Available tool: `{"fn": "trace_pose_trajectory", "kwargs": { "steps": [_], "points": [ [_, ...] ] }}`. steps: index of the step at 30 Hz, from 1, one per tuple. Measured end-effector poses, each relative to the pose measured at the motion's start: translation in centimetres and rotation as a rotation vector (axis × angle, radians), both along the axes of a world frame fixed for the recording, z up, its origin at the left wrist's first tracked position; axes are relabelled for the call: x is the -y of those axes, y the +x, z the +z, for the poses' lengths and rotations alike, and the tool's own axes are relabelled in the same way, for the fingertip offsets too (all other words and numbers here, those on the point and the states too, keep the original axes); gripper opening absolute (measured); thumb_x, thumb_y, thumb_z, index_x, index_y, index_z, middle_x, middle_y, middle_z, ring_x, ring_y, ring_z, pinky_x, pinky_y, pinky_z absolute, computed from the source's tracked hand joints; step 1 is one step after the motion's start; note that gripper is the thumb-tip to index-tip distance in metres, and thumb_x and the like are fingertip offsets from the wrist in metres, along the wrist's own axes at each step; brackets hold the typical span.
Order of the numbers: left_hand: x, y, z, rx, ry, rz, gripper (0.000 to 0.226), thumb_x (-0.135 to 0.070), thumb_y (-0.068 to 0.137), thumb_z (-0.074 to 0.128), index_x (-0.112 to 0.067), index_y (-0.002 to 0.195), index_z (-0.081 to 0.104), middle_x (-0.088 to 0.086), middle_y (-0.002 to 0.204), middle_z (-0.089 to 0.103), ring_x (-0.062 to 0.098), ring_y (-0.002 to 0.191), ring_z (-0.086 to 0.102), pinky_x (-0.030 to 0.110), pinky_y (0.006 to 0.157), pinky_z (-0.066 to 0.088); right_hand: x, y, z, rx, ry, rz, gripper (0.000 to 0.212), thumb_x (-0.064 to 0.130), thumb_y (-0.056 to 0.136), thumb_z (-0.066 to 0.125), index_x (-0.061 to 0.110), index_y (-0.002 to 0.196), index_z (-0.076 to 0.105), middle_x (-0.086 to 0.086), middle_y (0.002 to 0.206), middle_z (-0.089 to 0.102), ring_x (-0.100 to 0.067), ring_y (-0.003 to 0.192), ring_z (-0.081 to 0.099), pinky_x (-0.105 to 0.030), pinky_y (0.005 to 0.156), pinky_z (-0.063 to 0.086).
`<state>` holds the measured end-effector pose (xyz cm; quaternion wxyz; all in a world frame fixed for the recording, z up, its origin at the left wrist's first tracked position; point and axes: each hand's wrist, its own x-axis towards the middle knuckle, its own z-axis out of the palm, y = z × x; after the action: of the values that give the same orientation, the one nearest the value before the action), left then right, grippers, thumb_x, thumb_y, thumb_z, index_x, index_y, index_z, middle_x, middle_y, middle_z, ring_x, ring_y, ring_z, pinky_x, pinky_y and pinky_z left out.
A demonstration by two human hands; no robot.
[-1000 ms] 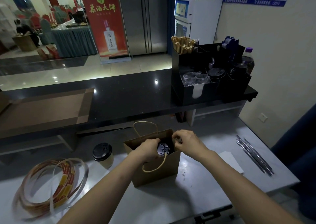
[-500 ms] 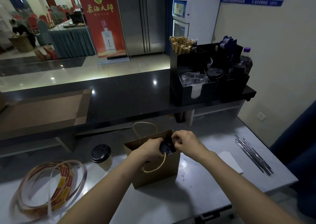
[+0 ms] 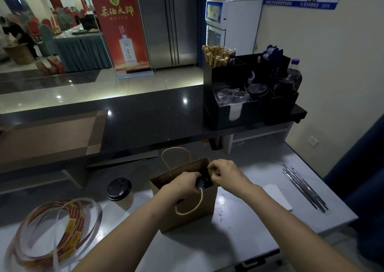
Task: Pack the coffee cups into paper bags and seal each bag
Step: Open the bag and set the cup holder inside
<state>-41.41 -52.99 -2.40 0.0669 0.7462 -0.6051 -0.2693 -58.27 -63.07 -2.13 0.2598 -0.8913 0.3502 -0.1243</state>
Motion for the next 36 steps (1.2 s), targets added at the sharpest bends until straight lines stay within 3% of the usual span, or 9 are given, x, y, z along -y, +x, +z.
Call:
{"fn": "trace_pose_trajectory", "kwargs": {
  "steps": [5, 9, 13, 18, 28, 33, 36],
  "points": [
    [0.1, 0.2, 0.1, 0.015, 0.008, 0.004, 0.029, -0.023, 0.101, 0.062, -0.021, 0.129, 0.060, -0.003, 0.111, 0.065, 0.012, 0.095, 0.063, 0.028, 0.083, 0.054, -0.1, -0.2, 0.0, -0.001, -0.007, -0.001, 0.022, 0.016, 0.099, 0.064, 0.018, 0.120, 0.070, 0.008, 0.109, 0.060, -0.011, 0.096, 0.062, -0.028, 0.085, 0.060],
    [0.1, 0.6, 0.4, 0.056, -0.017, 0.038, 0.043, -0.028, 0.091, 0.075, -0.021, 0.130, 0.059, 0.001, 0.123, 0.067, 0.018, 0.106, 0.065, 0.035, 0.092, 0.058, 0.0, -0.4, 0.1, -0.010, -0.013, -0.003, 0.022, 0.015, 0.098, 0.064, 0.017, 0.118, 0.071, 0.006, 0.109, 0.063, -0.012, 0.096, 0.061, -0.029, 0.086, 0.059],
    [-0.2, 0.7, 0.5, 0.109, -0.027, 0.070, 0.060, -0.027, 0.090, 0.077, -0.017, 0.143, 0.052, 0.007, 0.134, 0.063, 0.026, 0.119, 0.063, 0.038, 0.099, 0.056, -0.1, -0.2, 0.2, -0.009, -0.003, -0.001, 0.023, 0.014, 0.096, 0.064, 0.017, 0.118, 0.072, 0.007, 0.108, 0.061, -0.012, 0.096, 0.060, -0.029, 0.084, 0.058],
    [-0.1, 0.2, 0.3, 0.099, -0.032, 0.083, 0.058, -0.025, 0.089, 0.079, -0.021, 0.141, 0.054, 0.004, 0.134, 0.064, 0.022, 0.120, 0.063, 0.037, 0.102, 0.054, -0.1, 0.3, 0.2, -0.006, -0.011, 0.010, 0.025, 0.013, 0.096, 0.064, 0.016, 0.120, 0.072, 0.003, 0.111, 0.064, -0.011, 0.095, 0.057, -0.023, 0.081, 0.051],
    [-0.3, 0.5, 0.1, 0.086, -0.021, 0.090, 0.065, -0.025, 0.091, 0.077, -0.021, 0.148, 0.046, 0.007, 0.139, 0.058, 0.026, 0.125, 0.060, 0.039, 0.105, 0.053, -0.1, 0.2, 0.1, -0.002, 0.029, -0.006, 0.022, 0.016, 0.097, 0.066, 0.019, 0.117, 0.071, 0.007, 0.110, 0.063, -0.012, 0.098, 0.061, -0.024, 0.084, 0.057],
    [-0.7, 0.6, 0.1, 0.073, -0.022, 0.084, 0.069, -0.028, 0.090, 0.078, -0.021, 0.150, 0.045, 0.009, 0.141, 0.056, 0.028, 0.127, 0.059, 0.042, 0.107, 0.052, -0.4, 0.3, 0.1, 0.002, 0.026, -0.037, 0.022, 0.015, 0.096, 0.066, 0.019, 0.118, 0.070, 0.007, 0.110, 0.063, -0.011, 0.097, 0.060, -0.014, 0.076, 0.046],
    [-1.1, 0.8, 0.3, 0.037, -0.037, 0.099, 0.069, -0.031, 0.089, 0.078, -0.023, 0.150, 0.046, 0.007, 0.140, 0.057, 0.025, 0.124, 0.060, 0.040, 0.105, 0.053, -0.4, 0.1, 0.2, -0.007, 0.018, -0.045, 0.025, 0.012, 0.094, 0.064, 0.019, 0.118, 0.071, 0.004, 0.113, 0.067, -0.012, 0.095, 0.059, -0.019, 0.078, 0.048]
  ]
}}
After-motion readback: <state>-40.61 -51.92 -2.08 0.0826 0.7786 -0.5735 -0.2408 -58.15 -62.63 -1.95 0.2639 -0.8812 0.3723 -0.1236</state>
